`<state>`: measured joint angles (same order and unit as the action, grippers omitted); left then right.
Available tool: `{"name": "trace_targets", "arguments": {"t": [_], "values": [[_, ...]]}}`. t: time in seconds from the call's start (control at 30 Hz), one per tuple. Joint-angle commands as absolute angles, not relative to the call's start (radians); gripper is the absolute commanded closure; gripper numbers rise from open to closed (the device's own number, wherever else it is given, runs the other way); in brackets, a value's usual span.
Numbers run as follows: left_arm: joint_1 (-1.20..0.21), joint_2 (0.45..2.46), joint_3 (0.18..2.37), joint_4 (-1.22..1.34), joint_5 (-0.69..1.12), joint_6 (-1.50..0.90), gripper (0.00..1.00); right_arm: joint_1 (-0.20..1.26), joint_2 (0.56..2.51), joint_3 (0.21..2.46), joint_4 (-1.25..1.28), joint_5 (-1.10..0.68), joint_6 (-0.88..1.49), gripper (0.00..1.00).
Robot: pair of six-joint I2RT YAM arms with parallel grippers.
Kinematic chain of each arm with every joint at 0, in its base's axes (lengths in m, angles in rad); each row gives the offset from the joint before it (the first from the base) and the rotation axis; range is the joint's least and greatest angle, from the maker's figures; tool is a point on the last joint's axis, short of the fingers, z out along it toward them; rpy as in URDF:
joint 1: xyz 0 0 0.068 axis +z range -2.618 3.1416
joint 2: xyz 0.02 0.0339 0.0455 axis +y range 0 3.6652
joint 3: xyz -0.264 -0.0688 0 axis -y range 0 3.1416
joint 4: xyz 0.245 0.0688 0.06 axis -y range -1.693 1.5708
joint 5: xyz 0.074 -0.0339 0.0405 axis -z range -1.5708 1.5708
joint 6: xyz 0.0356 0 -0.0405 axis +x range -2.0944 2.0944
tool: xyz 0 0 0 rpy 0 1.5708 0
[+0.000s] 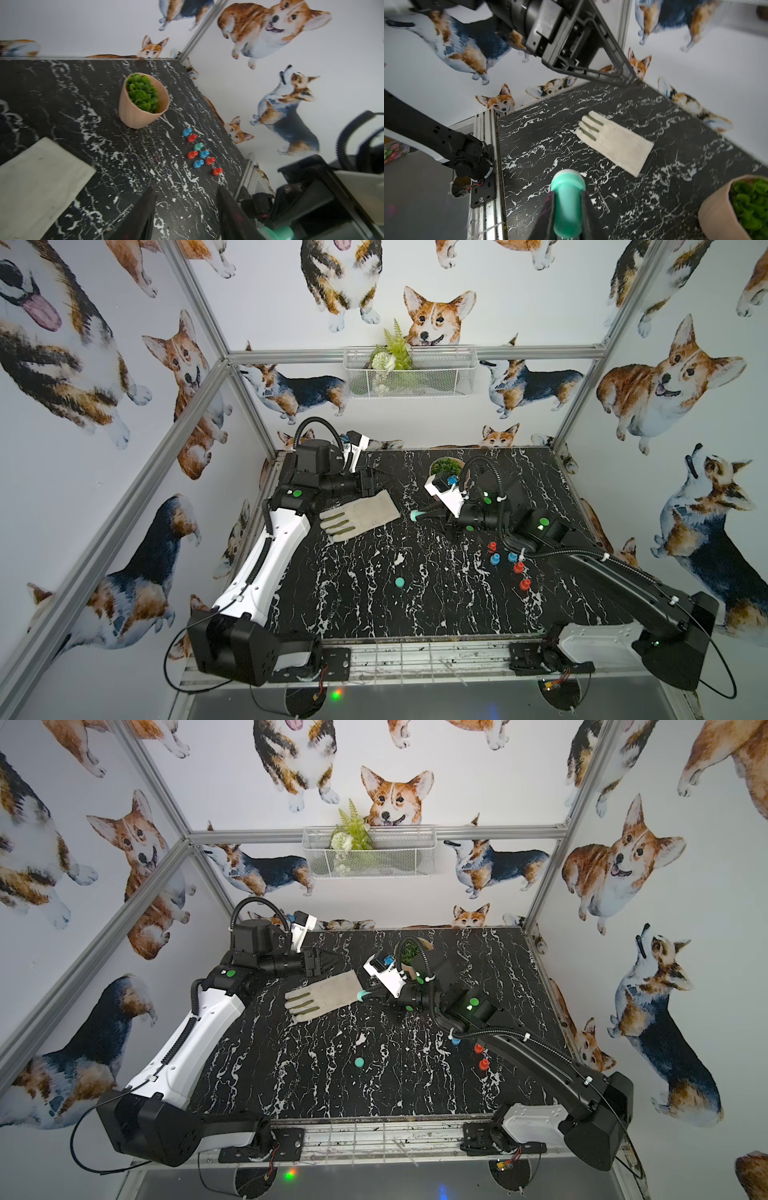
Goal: Close the stamp cap
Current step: Close the cover of the stamp.
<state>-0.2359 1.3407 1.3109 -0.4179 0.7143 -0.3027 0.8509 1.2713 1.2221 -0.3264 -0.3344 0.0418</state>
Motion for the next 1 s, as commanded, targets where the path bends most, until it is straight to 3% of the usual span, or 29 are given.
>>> {"name": "trace_targets", "arguments": {"t": [0.0, 0.37, 0.97], "values": [[-0.215, 1.336, 1.271, -0.447, 0.485, -0.23, 0.49, 0.862, 1.322, 1.23, -0.418, -0.215, 0.304, 0.97], [-0.164, 1.301, 1.114, -0.352, 0.246, -0.191, 0.49, 0.965, 1.572, 1.301, -0.635, -0.202, 0.459, 1.0], [-0.157, 1.238, 1.042, -0.341, 0.166, -0.166, 0.48, 1.037, 1.968, 1.491, -0.776, -0.212, 0.493, 1.0]]}}
